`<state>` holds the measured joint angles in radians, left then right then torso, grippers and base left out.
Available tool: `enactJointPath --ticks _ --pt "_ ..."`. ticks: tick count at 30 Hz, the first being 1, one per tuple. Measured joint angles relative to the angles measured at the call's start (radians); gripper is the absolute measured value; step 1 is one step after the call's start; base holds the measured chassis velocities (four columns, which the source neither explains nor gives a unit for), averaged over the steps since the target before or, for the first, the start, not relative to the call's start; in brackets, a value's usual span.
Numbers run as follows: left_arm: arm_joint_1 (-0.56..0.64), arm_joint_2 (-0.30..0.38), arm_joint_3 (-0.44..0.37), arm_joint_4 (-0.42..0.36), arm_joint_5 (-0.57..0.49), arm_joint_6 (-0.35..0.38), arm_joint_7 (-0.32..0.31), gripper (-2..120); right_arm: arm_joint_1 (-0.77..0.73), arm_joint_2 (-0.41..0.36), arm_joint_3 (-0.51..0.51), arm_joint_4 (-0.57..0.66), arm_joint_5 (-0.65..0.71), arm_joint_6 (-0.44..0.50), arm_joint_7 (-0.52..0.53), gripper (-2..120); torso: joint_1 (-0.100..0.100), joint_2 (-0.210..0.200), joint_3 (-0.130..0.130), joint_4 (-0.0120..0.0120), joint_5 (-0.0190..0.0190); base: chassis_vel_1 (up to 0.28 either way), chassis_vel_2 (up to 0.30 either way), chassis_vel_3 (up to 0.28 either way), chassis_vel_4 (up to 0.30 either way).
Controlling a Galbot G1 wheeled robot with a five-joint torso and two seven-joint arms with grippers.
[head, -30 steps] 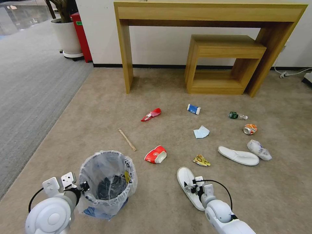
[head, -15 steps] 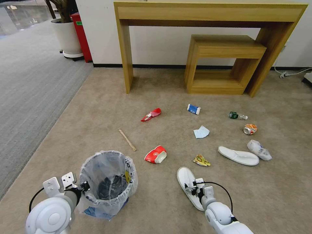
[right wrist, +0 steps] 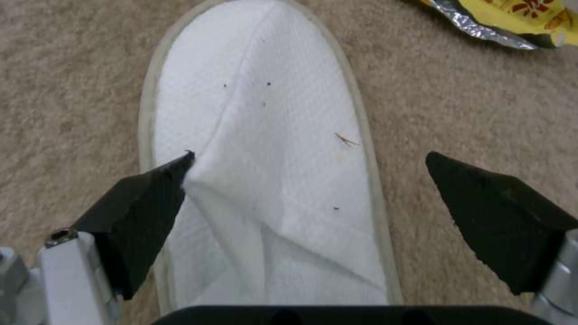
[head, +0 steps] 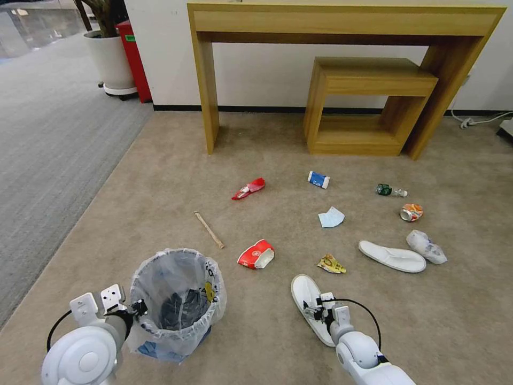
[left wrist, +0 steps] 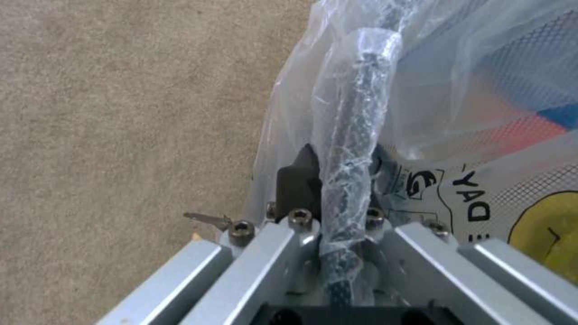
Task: Pick up the trash bin and place the garbage on the floor into it.
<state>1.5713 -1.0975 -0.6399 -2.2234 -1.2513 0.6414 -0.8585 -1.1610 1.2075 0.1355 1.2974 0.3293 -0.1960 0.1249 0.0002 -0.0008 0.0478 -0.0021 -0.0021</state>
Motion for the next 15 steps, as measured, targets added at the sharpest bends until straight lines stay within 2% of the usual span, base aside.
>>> enactJointPath --ticks 9,15 --pt "-0.004 -0.001 0.001 0.007 0.002 -0.001 0.001 0 0.008 0.008 -0.003 -0.022 -0.01 0.008 0.0 96 0.0 0.0 0.0 0.0 0.0001 0.0 0.0 0.0 0.0" --pt "-0.012 -0.004 0.01 0.014 0.003 -0.002 0.001 0 0.016 0.007 -0.004 -0.037 -0.014 0.017 0.0 78 0.0 0.0 0.0 0.0 0.0001 0.0 0.0 0.0 0.0"
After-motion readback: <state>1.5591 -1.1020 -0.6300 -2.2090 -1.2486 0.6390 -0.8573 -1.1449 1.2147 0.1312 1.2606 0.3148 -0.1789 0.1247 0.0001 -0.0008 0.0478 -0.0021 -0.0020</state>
